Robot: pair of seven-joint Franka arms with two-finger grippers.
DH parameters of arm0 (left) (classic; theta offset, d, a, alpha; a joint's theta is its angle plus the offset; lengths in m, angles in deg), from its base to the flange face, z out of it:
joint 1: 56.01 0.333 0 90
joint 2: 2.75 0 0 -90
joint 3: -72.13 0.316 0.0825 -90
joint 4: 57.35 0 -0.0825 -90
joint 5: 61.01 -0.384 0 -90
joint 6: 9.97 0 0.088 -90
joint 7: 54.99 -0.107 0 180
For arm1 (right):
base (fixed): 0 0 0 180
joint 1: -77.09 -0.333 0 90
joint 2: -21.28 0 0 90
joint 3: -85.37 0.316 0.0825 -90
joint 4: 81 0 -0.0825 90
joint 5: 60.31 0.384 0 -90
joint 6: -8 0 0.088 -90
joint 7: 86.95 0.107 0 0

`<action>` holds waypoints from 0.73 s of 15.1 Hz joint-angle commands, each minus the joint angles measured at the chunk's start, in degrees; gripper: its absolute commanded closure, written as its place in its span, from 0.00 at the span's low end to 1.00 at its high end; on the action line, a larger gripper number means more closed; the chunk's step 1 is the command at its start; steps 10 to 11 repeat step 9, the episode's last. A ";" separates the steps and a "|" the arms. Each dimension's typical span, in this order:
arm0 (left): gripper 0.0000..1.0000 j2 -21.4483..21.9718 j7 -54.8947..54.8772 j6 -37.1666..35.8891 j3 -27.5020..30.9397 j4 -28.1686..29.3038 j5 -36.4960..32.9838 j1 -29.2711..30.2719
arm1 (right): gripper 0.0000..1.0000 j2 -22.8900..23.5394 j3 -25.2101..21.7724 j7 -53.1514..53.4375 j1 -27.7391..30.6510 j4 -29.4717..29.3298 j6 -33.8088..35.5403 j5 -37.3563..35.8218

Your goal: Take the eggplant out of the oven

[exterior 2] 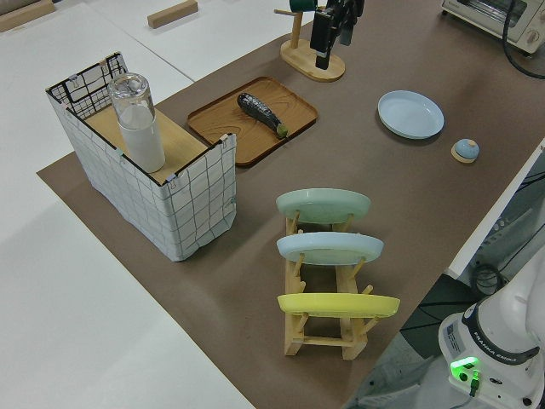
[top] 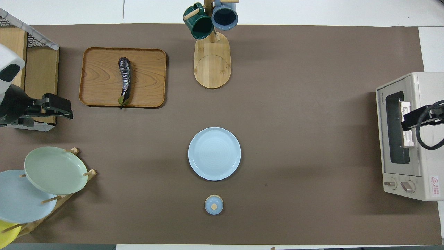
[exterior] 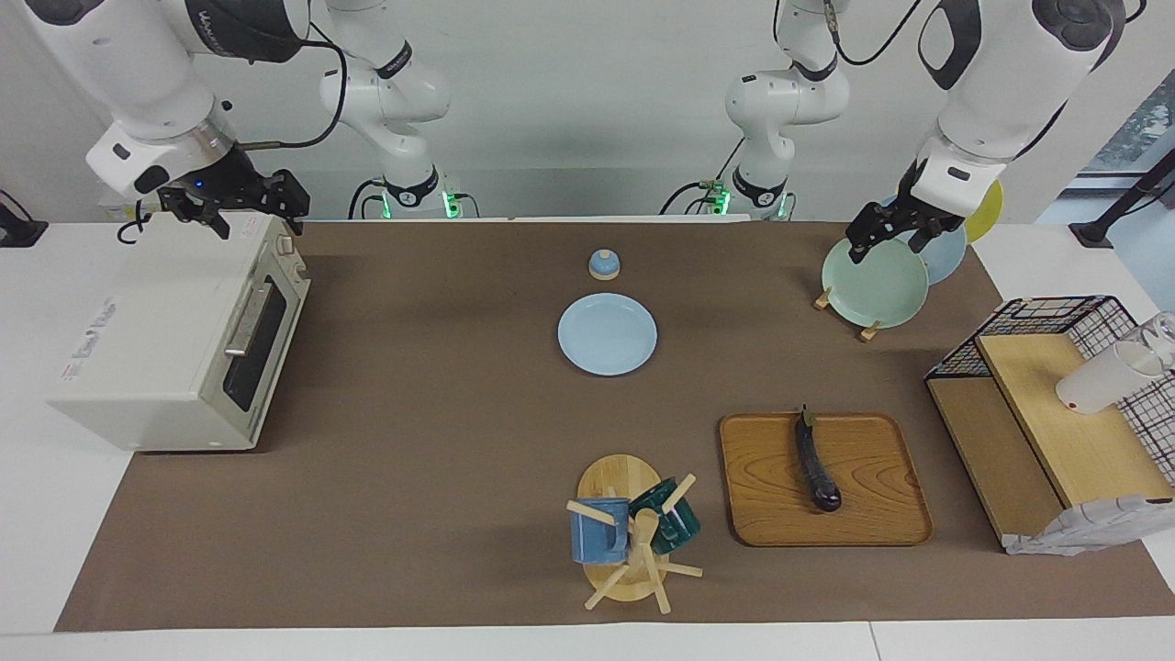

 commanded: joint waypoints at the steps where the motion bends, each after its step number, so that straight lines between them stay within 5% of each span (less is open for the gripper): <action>1: 0.00 -0.59 -1.73 -0.67 0.68 -0.72 0.61 -0.70 | 0.00 -1.26 -0.83 3.34 0.15 1.71 -1.13 1.61; 11: 0.00 -0.67 -4.55 -0.76 0.60 -0.72 0.87 0.00 | 0.00 -1.26 -1.01 8.27 -0.47 1.80 -2.63 1.43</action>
